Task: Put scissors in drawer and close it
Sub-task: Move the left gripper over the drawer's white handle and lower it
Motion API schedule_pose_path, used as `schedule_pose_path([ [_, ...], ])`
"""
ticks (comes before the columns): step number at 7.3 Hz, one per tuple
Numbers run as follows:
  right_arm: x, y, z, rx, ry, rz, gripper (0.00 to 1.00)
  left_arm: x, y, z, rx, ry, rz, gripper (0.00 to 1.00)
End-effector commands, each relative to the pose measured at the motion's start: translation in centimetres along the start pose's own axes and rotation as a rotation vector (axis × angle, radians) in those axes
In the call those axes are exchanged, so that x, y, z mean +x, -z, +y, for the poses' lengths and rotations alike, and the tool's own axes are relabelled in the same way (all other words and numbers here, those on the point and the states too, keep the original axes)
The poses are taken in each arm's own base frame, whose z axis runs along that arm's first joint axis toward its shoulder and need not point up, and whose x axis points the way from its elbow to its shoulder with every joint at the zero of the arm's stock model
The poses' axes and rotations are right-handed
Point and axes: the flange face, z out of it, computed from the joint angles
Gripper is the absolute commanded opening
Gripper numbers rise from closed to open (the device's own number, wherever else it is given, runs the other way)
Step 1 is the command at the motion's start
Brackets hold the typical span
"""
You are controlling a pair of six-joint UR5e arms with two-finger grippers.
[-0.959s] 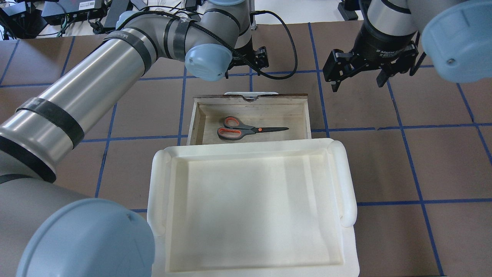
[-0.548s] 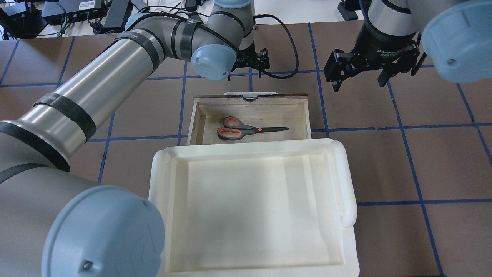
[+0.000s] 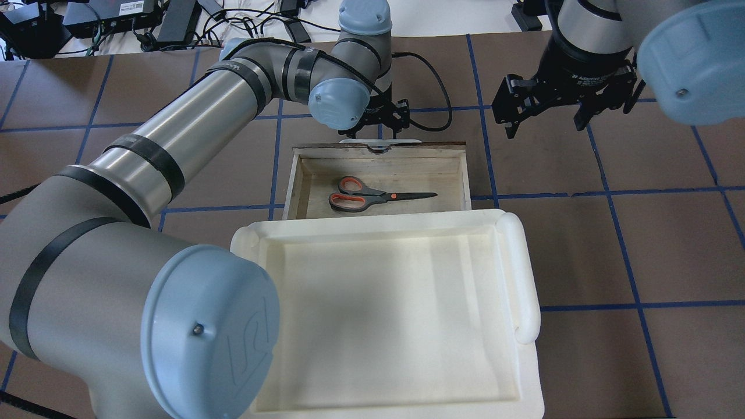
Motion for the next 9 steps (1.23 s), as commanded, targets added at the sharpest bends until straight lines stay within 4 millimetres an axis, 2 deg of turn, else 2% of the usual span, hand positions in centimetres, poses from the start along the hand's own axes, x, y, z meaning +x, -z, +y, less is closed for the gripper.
schedule_pose_path([
  [1, 0.0, 0.0, 0.0, 0.004, 0.0, 0.0, 1.0, 0.3, -1.8, 0.0, -0.027, -0.007, -0.003, 1.0],
  [5, 0.0, 0.0, 0.0, 0.001, 0.001, 0.0, 1.0, 0.5, -2.5, 0.8, -0.084, -0.01, -0.026, 1.0],
  [8, 0.0, 0.0, 0.0, 0.0, 0.002, 0.0, 1.0, 0.6, -1.5, 1.6, -0.103, -0.015, -0.034, 1.0],
  [9, 0.0, 0.1, -0.1, 0.006, 0.0, 0.0, 1.0, 0.6, -0.6, 1.7, -0.096, -0.014, -0.023, 1.0],
])
